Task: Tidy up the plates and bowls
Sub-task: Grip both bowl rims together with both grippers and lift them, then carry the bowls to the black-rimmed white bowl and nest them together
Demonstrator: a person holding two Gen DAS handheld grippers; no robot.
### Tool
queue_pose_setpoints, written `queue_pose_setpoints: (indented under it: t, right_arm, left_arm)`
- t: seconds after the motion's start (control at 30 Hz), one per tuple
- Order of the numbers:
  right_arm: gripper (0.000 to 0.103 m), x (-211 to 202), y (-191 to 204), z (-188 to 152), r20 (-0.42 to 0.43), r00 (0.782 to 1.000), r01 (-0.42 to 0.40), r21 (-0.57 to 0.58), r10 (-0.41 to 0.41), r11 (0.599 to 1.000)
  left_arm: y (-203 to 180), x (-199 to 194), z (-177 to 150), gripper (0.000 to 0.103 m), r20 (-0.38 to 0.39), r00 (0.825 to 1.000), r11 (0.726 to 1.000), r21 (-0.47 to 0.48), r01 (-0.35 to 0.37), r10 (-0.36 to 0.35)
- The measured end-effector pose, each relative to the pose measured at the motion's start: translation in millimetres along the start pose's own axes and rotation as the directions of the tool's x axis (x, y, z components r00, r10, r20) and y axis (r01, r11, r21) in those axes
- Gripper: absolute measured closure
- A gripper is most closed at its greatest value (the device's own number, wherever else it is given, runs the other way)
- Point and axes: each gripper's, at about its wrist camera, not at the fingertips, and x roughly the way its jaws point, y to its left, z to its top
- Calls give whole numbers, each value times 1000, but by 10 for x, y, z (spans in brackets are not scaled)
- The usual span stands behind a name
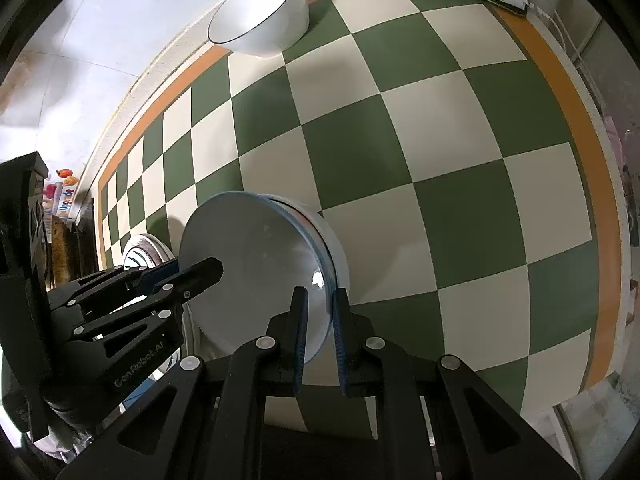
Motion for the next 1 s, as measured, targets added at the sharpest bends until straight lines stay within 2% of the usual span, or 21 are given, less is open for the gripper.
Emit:
queue_pose_setpoints:
  t: [0.23,0.4,0.5,0.53,0.6,0.63,0.8,1.0]
  right_arm:
    - [89,-32,6,14,-9,1000,-12,1,12,1000]
    - [89,-316,12,100,23,999,-47,-12,47,999]
    - [86,-632,42,257,93,994,-55,-20,57,998]
    - [82,-730,63,346,109,992,-59,-26,61,998]
    - [59,-887,81,557,151,985,-87,-20,89,996]
    - [57,-934,81,650,169,981,-98,-18,99,995]
    - [57,-883,128,1313,224,969,-104,-17,105,994]
    - [57,-381,206,2090,200,977,-70,-24,73,997]
  left_arm:
    - [41,-53,-6,88,5,1000,1000,-14,5,-5]
    - [161,-512,61,86,120,993,1000,-29,-2,6]
    - [288,-837,264,82,221,975,998,-68,-1,16]
    - [341,-921,366,78,252,967,996,-85,2,20]
    - [451,-1014,609,76,295,955,993,-115,-6,40]
    - [505,-1026,724,76,301,953,992,-129,-1,40]
    - [783,-871,1371,76,302,953,981,-191,38,21]
    - [893,-339,1914,76,220,975,974,-213,71,-22]
